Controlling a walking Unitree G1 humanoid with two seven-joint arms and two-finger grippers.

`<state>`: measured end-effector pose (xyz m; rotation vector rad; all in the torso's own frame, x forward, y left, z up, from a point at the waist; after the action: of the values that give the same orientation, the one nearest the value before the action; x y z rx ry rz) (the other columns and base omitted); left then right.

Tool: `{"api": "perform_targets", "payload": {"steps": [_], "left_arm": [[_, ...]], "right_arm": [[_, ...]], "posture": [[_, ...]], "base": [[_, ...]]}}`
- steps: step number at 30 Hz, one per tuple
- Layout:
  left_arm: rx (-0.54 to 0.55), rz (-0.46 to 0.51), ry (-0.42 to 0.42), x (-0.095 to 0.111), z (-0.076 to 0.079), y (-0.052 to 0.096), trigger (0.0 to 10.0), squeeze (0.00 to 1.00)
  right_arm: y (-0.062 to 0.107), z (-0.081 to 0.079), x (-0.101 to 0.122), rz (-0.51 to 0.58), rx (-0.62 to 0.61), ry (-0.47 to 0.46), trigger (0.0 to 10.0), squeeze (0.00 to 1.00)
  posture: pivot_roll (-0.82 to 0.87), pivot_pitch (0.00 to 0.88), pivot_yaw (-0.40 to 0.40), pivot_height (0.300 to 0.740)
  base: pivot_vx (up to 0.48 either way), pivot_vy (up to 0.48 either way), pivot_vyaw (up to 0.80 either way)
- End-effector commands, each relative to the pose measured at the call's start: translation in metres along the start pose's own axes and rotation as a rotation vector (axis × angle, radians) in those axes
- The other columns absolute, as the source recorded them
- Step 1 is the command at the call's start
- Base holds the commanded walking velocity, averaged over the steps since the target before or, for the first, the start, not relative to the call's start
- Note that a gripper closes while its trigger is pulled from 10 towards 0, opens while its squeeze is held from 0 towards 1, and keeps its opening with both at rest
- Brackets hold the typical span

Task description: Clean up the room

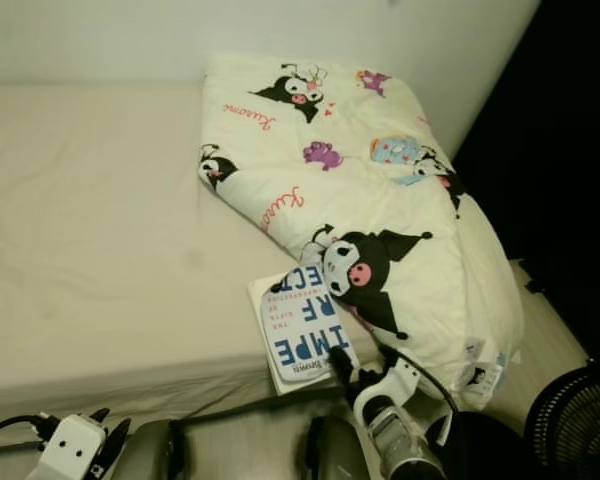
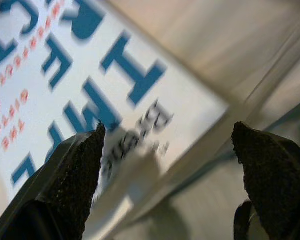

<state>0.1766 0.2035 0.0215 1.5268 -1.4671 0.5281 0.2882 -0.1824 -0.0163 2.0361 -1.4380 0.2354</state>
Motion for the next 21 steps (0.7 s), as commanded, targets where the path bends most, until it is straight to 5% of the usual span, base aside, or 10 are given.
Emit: {"api": "perform_targets", "payload": {"steps": [1,8,21], "left_arm": [[-0.014,-0.018,0.005,-0.005,0.006,0.004,10.0,0.00],[-0.014,-0.015,0.004,-0.005,0.006,0.004,10.0,0.00],[-0.007,-0.005,0.011,-0.004,0.006,0.003,10.0,0.00]], "right_arm": [[0.005,0.006,-0.015,-0.077,0.016,-0.011,10.0,1.00],[0.005,0.000,-0.023,-0.115,0.089,-0.062,10.0,1.00],[-0.007,-0.027,-0.022,-0.051,0.222,-0.357,10.0,1.00]], "posture": [[0.14,0.071,-0.022,0.589],[0.14,0.067,-0.021,0.589],[0.14,0.065,-0.028,0.589]], "base": [[0.000,0.000,0.00],[0.000,0.000,0.00],[0.000,0.000,0.00]]}}
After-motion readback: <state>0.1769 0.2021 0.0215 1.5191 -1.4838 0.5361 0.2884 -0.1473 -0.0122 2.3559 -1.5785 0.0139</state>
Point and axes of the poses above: a point about 5 cm out from each wrist's last joint towards the gripper, its own y axis pointing back from the gripper into the wrist, its own x axis along the axis of the wrist's last joint, z = x × y, the point moved 1 cm from there along -y, pointing out of the wrist towards the gripper, and after that the axes turned 11 degrees about -y, right-handed, at the moved point
